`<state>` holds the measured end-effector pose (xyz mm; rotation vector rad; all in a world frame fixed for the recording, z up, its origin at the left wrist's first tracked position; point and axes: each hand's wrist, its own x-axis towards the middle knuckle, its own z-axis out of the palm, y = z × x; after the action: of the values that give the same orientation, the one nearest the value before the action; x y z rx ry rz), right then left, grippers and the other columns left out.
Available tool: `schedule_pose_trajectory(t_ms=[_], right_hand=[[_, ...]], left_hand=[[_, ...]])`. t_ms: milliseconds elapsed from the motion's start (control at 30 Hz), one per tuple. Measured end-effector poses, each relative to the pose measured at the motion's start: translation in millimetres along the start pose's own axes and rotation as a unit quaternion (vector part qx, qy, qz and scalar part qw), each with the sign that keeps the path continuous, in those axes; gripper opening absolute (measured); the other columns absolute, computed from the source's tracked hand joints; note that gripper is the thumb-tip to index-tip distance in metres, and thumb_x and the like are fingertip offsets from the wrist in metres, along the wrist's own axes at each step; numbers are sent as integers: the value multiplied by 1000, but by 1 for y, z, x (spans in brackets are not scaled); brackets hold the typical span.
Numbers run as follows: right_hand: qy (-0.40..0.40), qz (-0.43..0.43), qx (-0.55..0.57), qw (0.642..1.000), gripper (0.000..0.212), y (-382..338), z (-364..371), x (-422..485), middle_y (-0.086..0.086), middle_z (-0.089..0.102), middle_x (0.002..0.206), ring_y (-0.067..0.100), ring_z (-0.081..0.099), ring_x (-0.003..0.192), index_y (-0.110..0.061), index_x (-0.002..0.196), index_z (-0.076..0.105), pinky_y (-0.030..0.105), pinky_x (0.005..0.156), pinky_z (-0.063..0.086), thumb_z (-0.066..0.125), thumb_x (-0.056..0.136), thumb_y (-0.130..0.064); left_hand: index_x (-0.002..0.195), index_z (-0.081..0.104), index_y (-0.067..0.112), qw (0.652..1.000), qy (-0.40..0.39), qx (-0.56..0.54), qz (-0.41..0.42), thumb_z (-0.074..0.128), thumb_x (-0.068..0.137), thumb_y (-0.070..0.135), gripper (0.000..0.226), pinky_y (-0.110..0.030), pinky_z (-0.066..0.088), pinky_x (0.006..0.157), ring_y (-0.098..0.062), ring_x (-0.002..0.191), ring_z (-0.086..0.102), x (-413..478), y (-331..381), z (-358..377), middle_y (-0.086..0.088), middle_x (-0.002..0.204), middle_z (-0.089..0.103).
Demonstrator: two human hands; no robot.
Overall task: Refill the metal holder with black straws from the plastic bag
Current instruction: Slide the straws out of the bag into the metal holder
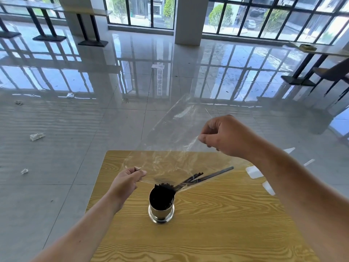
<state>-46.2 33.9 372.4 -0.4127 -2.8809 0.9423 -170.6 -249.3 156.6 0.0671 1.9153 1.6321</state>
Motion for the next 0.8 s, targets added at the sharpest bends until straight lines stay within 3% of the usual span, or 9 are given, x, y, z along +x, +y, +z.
schedule_pose_trajectory(t_ms=[100, 300, 433, 667, 800], right_hand=[[-13, 5, -3, 1000, 18, -9, 4, 5, -3, 78, 75, 6, 68, 61, -25, 78, 76, 37, 65, 61, 80, 95, -32], [-31, 15, -12, 999, 20, -16, 14, 9, -8, 77, 72, -2, 65, 55, -27, 76, 76, 31, 61, 58, 80, 95, -33], [-31, 16, -11, 999, 20, -15, 8, 6, -13, 77, 70, 2, 67, 56, -27, 76, 76, 35, 62, 61, 79, 95, -34], [-30, 19, -33, 999, 21, -19, 10, 2, -8, 76, 67, -3, 63, 50, -26, 75, 75, 26, 54, 50, 80, 94, -31], [-16, 19, -50, 998, 22, -23, 10, 0, -7, 74, 69, -6, 62, 52, -25, 74, 75, 26, 55, 48, 80, 94, -32]], left_hand=[[96, 74, 15, 1000, 30, -7, 4, 75, 91, 32, 17, -39, 49, 88, -23, 100, 66, -3, -3, -2, -5, 95, 70], [101, 74, 2, 997, 61, -33, 16, 70, 74, 40, 46, -39, 51, 85, -20, 93, 71, -18, -8, -9, -5, 90, 75], [90, 75, 9, 997, 64, -42, 26, 71, 76, 38, 33, -42, 53, 89, -16, 89, 73, -25, -9, -12, -13, 101, 79], [89, 74, 11, 998, 49, -24, 31, 74, 92, 29, 19, -41, 51, 88, -23, 100, 70, -28, -19, -12, 0, 88, 75], [85, 70, 20, 998, 49, -27, 41, 74, 84, 39, 19, -39, 49, 85, -19, 91, 62, -31, -20, -11, 3, 82, 67]])
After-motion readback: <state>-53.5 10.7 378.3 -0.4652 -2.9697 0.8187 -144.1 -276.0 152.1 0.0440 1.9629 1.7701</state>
